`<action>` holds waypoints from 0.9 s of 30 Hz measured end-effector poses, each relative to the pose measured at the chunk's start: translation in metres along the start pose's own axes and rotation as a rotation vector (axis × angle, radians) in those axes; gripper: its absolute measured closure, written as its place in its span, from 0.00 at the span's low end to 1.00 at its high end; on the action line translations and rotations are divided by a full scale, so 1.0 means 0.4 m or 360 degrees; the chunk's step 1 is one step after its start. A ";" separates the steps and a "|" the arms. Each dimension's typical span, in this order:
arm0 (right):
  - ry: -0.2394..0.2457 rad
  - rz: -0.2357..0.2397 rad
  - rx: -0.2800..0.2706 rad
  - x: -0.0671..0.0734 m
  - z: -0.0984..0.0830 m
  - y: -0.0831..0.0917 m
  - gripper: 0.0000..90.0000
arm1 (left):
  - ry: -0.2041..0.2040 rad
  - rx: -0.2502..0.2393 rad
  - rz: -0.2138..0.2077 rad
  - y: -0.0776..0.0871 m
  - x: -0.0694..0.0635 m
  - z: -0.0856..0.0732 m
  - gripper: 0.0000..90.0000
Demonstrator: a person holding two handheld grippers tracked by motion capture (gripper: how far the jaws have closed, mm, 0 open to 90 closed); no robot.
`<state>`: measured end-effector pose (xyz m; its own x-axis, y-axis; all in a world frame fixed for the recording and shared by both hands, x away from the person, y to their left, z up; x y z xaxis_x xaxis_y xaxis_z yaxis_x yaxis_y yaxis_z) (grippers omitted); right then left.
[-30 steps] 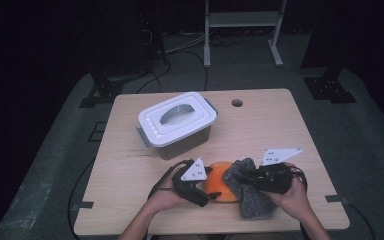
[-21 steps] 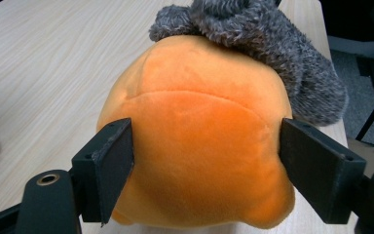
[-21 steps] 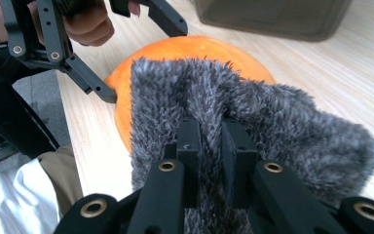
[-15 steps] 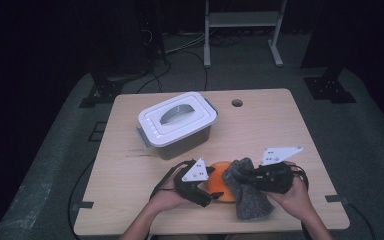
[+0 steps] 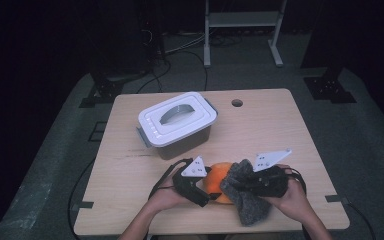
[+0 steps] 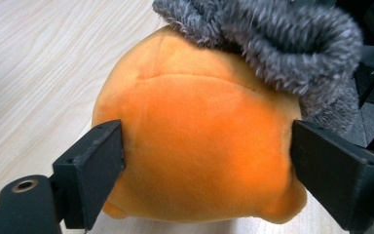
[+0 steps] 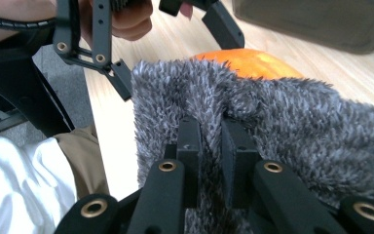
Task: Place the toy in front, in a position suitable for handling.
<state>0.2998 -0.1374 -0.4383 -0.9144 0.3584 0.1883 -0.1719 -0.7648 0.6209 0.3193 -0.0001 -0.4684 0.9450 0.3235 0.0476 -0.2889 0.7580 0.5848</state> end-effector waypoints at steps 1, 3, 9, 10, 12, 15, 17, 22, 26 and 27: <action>0.0000 -0.0001 -0.0022 0.005 0.008 0.004 0.88 | -0.0014 -0.0009 -0.0001 0.000 -0.003 0.003 0.16; 0.0021 -0.0002 -0.0074 0.017 0.028 0.005 0.88 | -0.0037 -0.0036 -0.0008 -0.003 -0.014 0.010 0.16; 0.0051 0.0009 -0.0038 0.030 0.031 -0.030 0.88 | -0.0095 -0.0024 0.0004 -0.005 -0.021 0.007 0.16; 0.0050 0.0022 -0.0030 0.028 0.026 -0.030 0.88 | -0.0096 -0.0023 0.0005 -0.004 -0.020 0.004 0.16; 0.0033 0.0008 -0.0039 0.017 0.022 -0.017 0.89 | -0.0108 -0.0019 0.0007 -0.002 -0.018 0.002 0.16; 0.0003 -0.0076 -0.0121 -0.009 0.024 0.018 0.89 | -0.0164 -0.0010 -0.0013 0.000 -0.021 -0.004 0.16; -0.0052 -0.0097 -0.0156 -0.032 0.018 0.037 0.89 | -0.0148 -0.0007 -0.0021 -0.001 -0.021 -0.004 0.15; -0.0150 -0.0055 -0.0108 -0.062 -0.026 0.019 0.88 | -0.0083 -0.0029 -0.0046 0.005 -0.011 0.001 0.12; -0.0119 0.0056 -0.0043 -0.032 -0.034 -0.001 0.88 | -0.0028 -0.0052 -0.0068 0.010 -0.008 0.005 0.12; -0.0104 0.0073 -0.0021 -0.025 -0.036 -0.005 0.88 | -0.0049 -0.0019 -0.0068 0.005 -0.012 -0.001 0.13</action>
Point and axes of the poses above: each handheld gripper's, and its own axes: y roughly backward along the jaws, z roughly out of its top, x roughly to its left, the point moved 8 cm from there along -y, roughly forward along the jaws, and after that the axes turned 4 degrees about z, right-handed, at the moved point
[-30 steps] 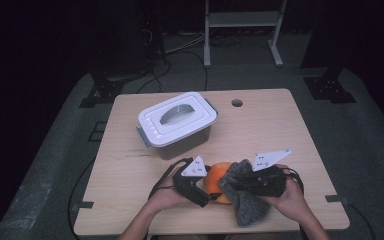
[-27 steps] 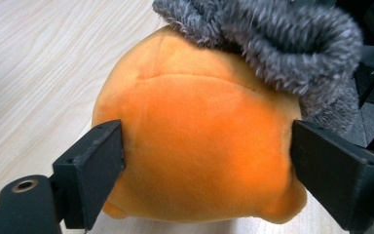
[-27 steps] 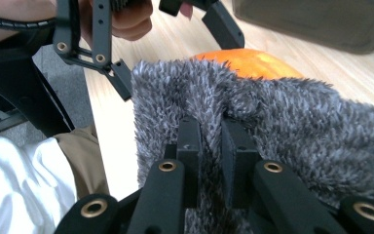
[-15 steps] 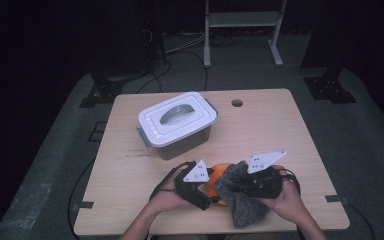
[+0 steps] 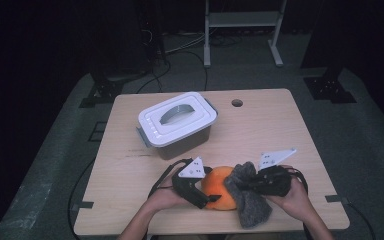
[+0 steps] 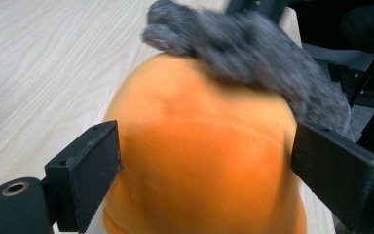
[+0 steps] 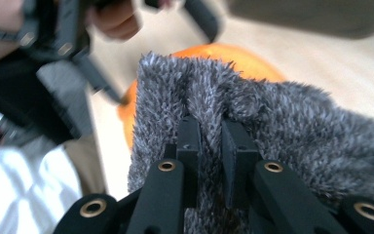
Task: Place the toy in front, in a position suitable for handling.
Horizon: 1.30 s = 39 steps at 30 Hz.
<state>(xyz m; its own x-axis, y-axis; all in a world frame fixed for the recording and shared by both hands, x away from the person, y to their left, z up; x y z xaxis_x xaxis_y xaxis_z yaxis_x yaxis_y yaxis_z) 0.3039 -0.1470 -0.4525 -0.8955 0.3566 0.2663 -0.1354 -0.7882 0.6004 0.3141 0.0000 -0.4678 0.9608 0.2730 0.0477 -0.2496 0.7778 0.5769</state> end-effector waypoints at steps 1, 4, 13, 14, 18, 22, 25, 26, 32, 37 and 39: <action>0.0014 0.0009 0.0033 0.007 -0.002 -0.005 0.88 | -0.0011 0.0004 0.0005 -0.003 -0.002 -0.003 0.15; 0.0042 -0.0038 0.0037 0.013 0.011 0.006 0.88 | -0.0014 0.0002 0.0021 -0.008 -0.006 -0.001 0.16; 0.0148 -0.0082 -0.0008 0.042 0.056 -0.024 0.89 | -0.0157 -0.0012 0.0039 -0.021 -0.035 0.010 0.18; 0.0130 -0.0067 -0.0015 0.037 0.052 -0.021 0.89 | -0.0152 -0.0014 0.0041 -0.019 -0.032 0.010 0.18; 0.0067 -0.0108 -0.0043 0.006 0.039 0.010 0.89 | -0.0117 -0.0010 0.0040 -0.016 -0.021 0.005 0.18; -0.0027 -0.0106 -0.0053 -0.029 0.012 0.029 0.89 | -0.0115 -0.0002 0.0055 -0.013 -0.008 -0.003 0.18; -0.0069 -0.0049 -0.0030 -0.035 -0.005 0.026 0.88 | -0.0119 0.0029 0.0070 -0.010 0.002 -0.009 0.18; -0.0066 -0.0034 -0.0021 -0.032 -0.007 0.023 0.88 | -0.0114 0.0036 0.0082 -0.008 0.006 -0.011 0.18; -0.0056 -0.0027 0.0004 -0.021 -0.008 0.021 0.88 | -0.0089 0.0028 0.0062 -0.003 0.006 -0.008 0.18; 0.0058 -0.0104 -0.0082 0.006 0.040 0.034 0.89 | -0.0193 0.0016 0.0059 -0.015 -0.022 0.004 0.18; 0.0104 -0.0112 -0.0093 0.024 0.060 0.023 0.89 | -0.0246 0.0025 0.0067 -0.017 -0.032 0.009 0.18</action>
Point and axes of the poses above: each handheld gripper's, and its own axes: y roughly backward along the jaws, z roughly out of its top, x roughly to its left, the point moved 8 cm from there along -y, roughly forward along the jaws, and after that the axes turned 4 degrees about z, right-handed, at the moved point
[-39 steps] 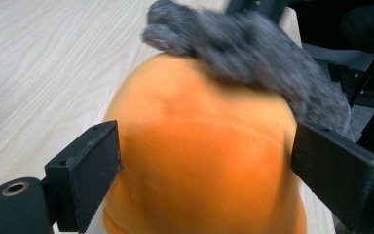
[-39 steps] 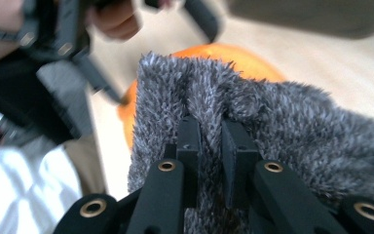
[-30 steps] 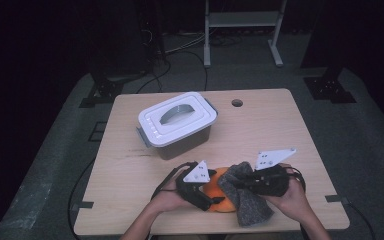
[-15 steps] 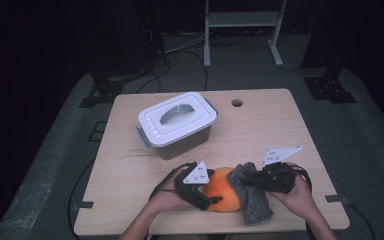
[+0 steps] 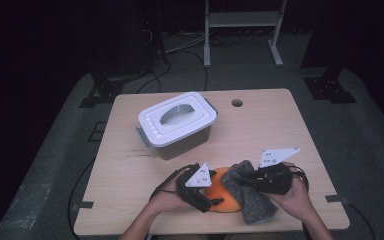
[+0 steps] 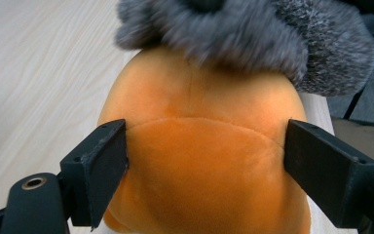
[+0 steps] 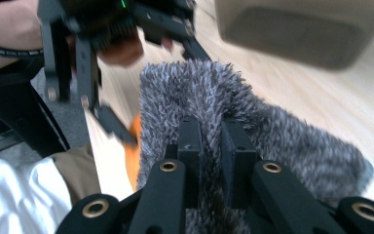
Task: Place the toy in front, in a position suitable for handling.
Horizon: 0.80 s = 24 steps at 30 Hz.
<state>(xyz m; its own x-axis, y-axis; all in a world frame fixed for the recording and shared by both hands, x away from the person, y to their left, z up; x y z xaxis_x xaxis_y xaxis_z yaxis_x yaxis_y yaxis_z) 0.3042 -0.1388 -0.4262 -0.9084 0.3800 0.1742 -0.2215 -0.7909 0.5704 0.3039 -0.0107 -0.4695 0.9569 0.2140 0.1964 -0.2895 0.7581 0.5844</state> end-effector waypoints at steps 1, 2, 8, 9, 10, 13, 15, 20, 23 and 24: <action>0.0016 0.0003 0.0009 0.008 0.005 -0.009 0.89 | -0.0019 0.0004 -0.0001 -0.001 -0.002 -0.001 0.18; 0.0034 -0.0001 0.0033 0.012 0.005 -0.019 0.89 | -0.0027 0.0007 0.0001 0.000 -0.003 -0.003 0.18; -0.0011 -0.0003 0.0066 -0.016 -0.023 -0.016 0.89 | 0.0005 0.0008 -0.0003 0.005 0.010 -0.015 0.21; -0.0044 -0.0013 0.0059 -0.028 -0.031 -0.006 0.89 | 0.0015 0.0006 -0.0003 0.005 0.012 -0.016 0.20; -0.0067 -0.0015 0.0058 -0.036 -0.038 -0.001 0.89 | 0.0026 0.0001 0.0000 0.005 0.016 -0.020 0.20; -0.0138 0.0002 0.0035 -0.055 -0.059 0.008 0.89 | 0.0050 0.0004 0.0004 0.007 0.021 -0.019 0.20; -0.0148 0.0001 0.0023 -0.055 -0.058 0.009 0.89 | 0.0060 -0.0008 0.0010 0.009 0.019 -0.008 0.17; -0.0114 0.0028 -0.0035 -0.028 -0.030 -0.007 0.89 | 0.0067 -0.0047 0.0008 0.007 0.004 0.027 0.15; -0.0094 0.0031 -0.0013 -0.020 -0.030 -0.018 0.89 | 0.0033 0.0001 0.0026 -0.006 0.005 0.004 0.19; -0.0104 0.0035 -0.0015 -0.023 -0.033 -0.018 0.89 | 0.0048 -0.0007 0.0023 -0.006 0.007 -0.001 0.21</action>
Point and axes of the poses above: each handheld gripper's, and its own axes: y roughly backward along the jaws, z roughly out of its top, x roughly to its left, the point moved 8 cm from there along -y, roughly forward along the jaws, and after that the axes turned 4 degrees about z, right-handed, at the moved point
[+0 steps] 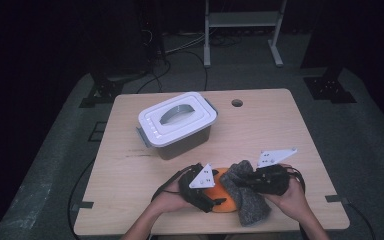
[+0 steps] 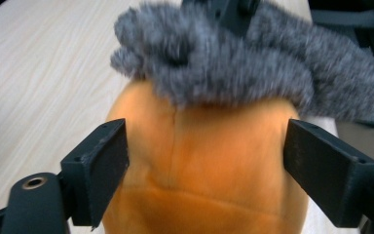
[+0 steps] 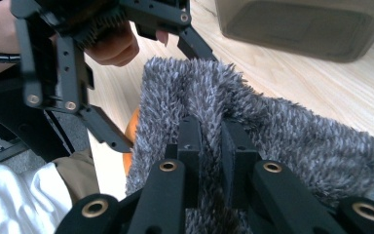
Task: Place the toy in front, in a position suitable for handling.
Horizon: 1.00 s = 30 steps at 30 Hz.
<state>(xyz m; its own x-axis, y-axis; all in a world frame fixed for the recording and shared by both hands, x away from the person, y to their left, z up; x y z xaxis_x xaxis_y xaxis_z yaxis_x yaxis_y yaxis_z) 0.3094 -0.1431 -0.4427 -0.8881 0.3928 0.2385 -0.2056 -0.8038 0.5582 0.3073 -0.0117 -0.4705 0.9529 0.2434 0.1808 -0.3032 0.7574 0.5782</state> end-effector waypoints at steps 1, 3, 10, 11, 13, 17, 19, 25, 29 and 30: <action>-0.0010 0.0009 -0.0003 -0.004 -0.004 0.001 0.89 | 0.0006 0.0004 0.0001 0.000 0.003 -0.004 0.22; -0.0033 0.0015 -0.0007 -0.015 -0.013 0.003 0.89 | 0.0019 0.0005 0.0005 0.001 0.009 -0.009 0.23; -0.0210 0.0068 0.0024 -0.074 -0.081 0.026 0.88 | 0.0151 -0.0017 0.0004 0.009 0.037 -0.036 0.24; -0.0220 0.0061 0.0037 -0.081 -0.089 0.027 0.88 | 0.0192 -0.0022 0.0005 0.011 0.042 -0.039 0.23; -0.0258 0.0049 0.0053 -0.094 -0.105 0.030 0.88 | 0.0241 -0.0028 -0.0003 0.015 0.052 -0.044 0.22; -0.0245 0.0030 0.0004 -0.091 -0.086 0.038 0.89 | 0.0252 -0.0038 -0.0021 0.017 0.052 -0.049 0.21; -0.0223 0.0044 -0.0025 -0.079 -0.071 0.036 0.88 | 0.0246 -0.0032 -0.0023 0.018 0.052 -0.051 0.21; -0.0234 0.0050 0.0053 -0.086 -0.093 0.022 0.88 | 0.0262 -0.0022 -0.0017 0.023 0.060 -0.057 0.21; -0.0286 0.0019 0.0108 -0.107 -0.120 0.024 0.88 | 0.0289 -0.0022 -0.0027 0.026 0.061 -0.063 0.21; -0.0281 0.0017 0.0091 -0.106 -0.116 0.027 0.88 | 0.0282 -0.0019 -0.0028 0.026 0.060 -0.062 0.21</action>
<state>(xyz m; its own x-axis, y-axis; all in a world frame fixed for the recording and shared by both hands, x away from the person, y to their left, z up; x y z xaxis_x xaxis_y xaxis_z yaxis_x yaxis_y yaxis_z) 0.3260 -0.1893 -0.4834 -0.8033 0.4604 0.3777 -0.1681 -0.7837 0.5980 0.3268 0.0170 -0.4801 0.9427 0.3324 0.0271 -0.2877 0.7695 0.5702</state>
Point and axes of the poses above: each handheld gripper's, and its own axes: y roughly backward along the jaws, z roughly out of its top, x roughly to its left, the point moved 8 cm from there along -y, roughly forward along the jaws, and after that the axes turned 4 degrees about z, right-handed, at the moved point
